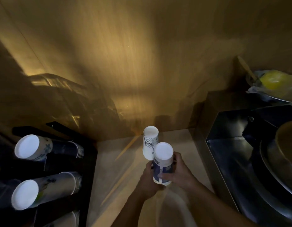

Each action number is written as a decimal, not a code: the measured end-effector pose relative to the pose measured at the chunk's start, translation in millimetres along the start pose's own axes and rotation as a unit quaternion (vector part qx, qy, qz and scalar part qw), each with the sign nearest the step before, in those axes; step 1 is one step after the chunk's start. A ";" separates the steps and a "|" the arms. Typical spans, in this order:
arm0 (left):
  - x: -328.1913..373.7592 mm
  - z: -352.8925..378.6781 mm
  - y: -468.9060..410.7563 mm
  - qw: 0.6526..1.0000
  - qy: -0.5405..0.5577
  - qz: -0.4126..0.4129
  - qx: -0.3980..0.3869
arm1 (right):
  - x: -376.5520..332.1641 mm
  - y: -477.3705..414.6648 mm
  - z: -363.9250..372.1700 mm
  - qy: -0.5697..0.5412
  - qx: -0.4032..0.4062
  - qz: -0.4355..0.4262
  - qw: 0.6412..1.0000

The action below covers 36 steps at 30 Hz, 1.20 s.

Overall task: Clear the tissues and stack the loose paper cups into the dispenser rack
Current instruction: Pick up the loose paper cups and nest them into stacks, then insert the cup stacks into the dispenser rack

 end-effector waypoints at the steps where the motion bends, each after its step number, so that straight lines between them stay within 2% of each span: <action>1: -4.0 2.5 2.3 1.000 0.019 0.000 0.009 | 0.4 1.4 3.0 0.007 0.012 -0.004 1.000; 4: -22.0 12.6 8.1 0.997 0.046 -0.009 0.059 | 1.4 9.7 12.7 0.023 0.025 -0.021 0.999; 8: -30.7 18.0 15.2 0.987 0.132 -0.075 0.059 | -4.0 16.7 22.2 0.010 0.016 -0.025 1.000; 13: -32.5 9.7 32.8 0.956 0.226 -0.136 0.130 | -16.3 17.8 35.7 -0.025 -0.016 -0.016 0.999; 17: -39.2 -5.2 51.2 0.934 0.301 -0.158 0.107 | -30.8 17.1 44.3 -0.049 -0.046 -0.028 0.997; 21: -37.3 -39.4 73.5 0.871 0.426 -0.212 0.123 | -55.0 10.6 51.4 -0.094 -0.079 -0.049 0.991; 23: -32.1 -59.0 86.3 0.842 0.474 -0.196 0.167 | -71.7 6.2 58.8 -0.096 -0.094 -0.084 0.987; 28: -3.9 -106.5 121.6 0.817 0.514 -0.103 0.240 | -135.1 -3.4 82.5 -0.086 -0.076 -0.176 0.978; 33: 28.5 -156.9 167.4 0.796 0.542 -0.004 0.268 | -207.7 -9.9 97.5 -0.090 -0.074 -0.265 0.957; 36: 40.0 -192.5 193.6 0.767 0.577 0.037 0.280 | -248.8 -13.6 113.8 -0.101 -0.097 -0.315 0.939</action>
Point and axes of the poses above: each hand's wrist, its own y-axis away from the middle knuckle, its own z-axis out of the palm, x = y × z, the point moved 2 cm from there along -y, towards the middle knuckle, and after that the axes turned 13 degrees about -z, right-handed, at the moved point
